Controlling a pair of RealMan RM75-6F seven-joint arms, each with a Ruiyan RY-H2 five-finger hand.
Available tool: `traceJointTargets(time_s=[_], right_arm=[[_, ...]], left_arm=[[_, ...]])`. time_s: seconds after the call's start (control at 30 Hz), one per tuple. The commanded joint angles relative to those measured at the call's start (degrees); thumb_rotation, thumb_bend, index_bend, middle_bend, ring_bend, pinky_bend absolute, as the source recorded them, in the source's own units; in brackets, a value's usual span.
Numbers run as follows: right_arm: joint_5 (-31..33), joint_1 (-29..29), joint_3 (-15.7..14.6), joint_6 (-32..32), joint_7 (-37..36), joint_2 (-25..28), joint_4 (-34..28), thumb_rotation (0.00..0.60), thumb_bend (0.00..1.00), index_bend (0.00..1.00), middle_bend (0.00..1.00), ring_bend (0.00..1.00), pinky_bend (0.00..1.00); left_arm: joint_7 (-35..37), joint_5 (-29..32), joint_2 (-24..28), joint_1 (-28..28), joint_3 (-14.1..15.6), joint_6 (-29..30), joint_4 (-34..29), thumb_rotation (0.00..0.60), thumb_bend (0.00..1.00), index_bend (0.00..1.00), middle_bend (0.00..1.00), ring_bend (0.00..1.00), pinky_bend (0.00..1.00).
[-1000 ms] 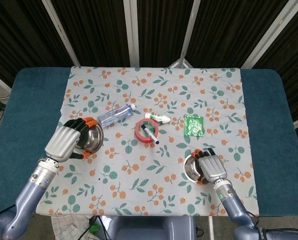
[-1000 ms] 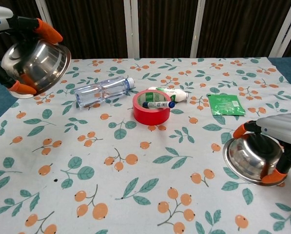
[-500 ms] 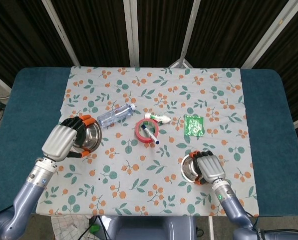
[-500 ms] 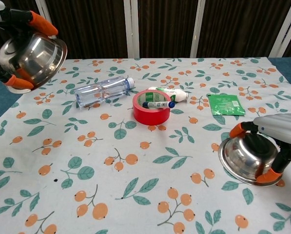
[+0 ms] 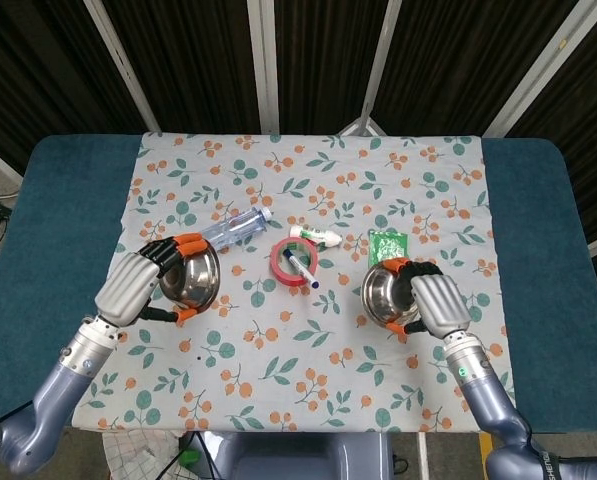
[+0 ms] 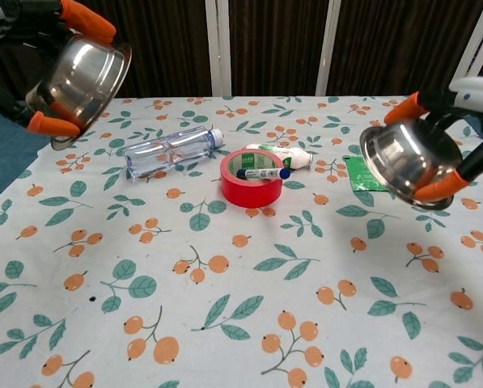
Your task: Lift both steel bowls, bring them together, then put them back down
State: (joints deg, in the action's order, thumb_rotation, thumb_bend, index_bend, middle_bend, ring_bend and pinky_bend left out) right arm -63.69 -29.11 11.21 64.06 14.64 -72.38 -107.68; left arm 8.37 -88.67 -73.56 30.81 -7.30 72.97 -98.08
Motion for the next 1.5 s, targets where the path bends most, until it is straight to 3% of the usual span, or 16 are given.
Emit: traceJointTargets(time_s=[0.03, 0.27, 0.53, 0.63, 0.9, 1.17, 1.3, 1.5], right_arm=[[-5.70, 1.99, 5.01, -0.83, -20.73, 5.65, -2.72, 0.600, 0.17, 0.43, 0.33, 0.46, 0.18], [-13.29, 2.82, 8.37, -5.72, -53.10, 12.03, 0.82, 0.600, 0.17, 0.44, 0.33, 0.46, 0.16], [-20.90, 1.81, 8.26, -6.60, -78.70, 13.35, 7.90, 0.600, 0.17, 0.45, 0.33, 0.46, 0.14], [-23.26, 1.27, 7.23, -5.94, -84.06, 12.67, 9.99, 0.600, 0.17, 0.45, 0.33, 0.46, 0.14], [-26.53, -0.52, 4.38, -4.34, -87.00, 9.60, 11.45, 0.600, 0.17, 0.45, 0.33, 0.46, 0.14], [-28.62, -1.10, 1.94, -2.10, -86.14, 7.51, 9.86, 0.600, 0.17, 0.45, 0.33, 0.46, 0.14], [-27.57, -1.06, 1.43, -0.61, -81.66, 5.72, 8.22, 0.600, 0.17, 0.45, 0.33, 0.46, 0.14], [-20.86, -1.12, 2.29, -0.39, -71.26, 2.21, 4.15, 0.600, 0.17, 0.46, 0.33, 0.46, 0.14]], left_arm=[[9.42, -4.78, -4.20, 0.14, 1.07, 3.12, 6.30, 0.600, 0.00, 0.21, 0.15, 0.20, 0.35], [24.70, -7.23, -8.55, 0.84, 1.86, 5.70, 13.90, 0.600, 0.00, 0.22, 0.15, 0.20, 0.35], [37.59, -8.94, -15.10, 0.75, 0.19, 13.91, 22.63, 0.600, 0.00, 0.23, 0.14, 0.20, 0.34], [40.71, -9.55, -17.39, 0.76, -0.60, 17.14, 25.11, 0.600, 0.00, 0.23, 0.14, 0.20, 0.33], [47.20, -10.48, -23.22, 1.55, -1.50, 22.47, 31.60, 0.600, 0.00, 0.23, 0.14, 0.20, 0.33], [46.78, -11.13, -26.95, 2.53, -1.79, 24.97, 36.22, 0.600, 0.00, 0.24, 0.15, 0.20, 0.33], [46.30, -11.88, -29.81, 2.93, -1.21, 26.56, 39.58, 0.600, 0.00, 0.24, 0.15, 0.20, 0.33], [46.43, -12.55, -33.66, 3.69, -0.34, 27.92, 43.52, 0.600, 0.00, 0.24, 0.15, 0.20, 0.33]])
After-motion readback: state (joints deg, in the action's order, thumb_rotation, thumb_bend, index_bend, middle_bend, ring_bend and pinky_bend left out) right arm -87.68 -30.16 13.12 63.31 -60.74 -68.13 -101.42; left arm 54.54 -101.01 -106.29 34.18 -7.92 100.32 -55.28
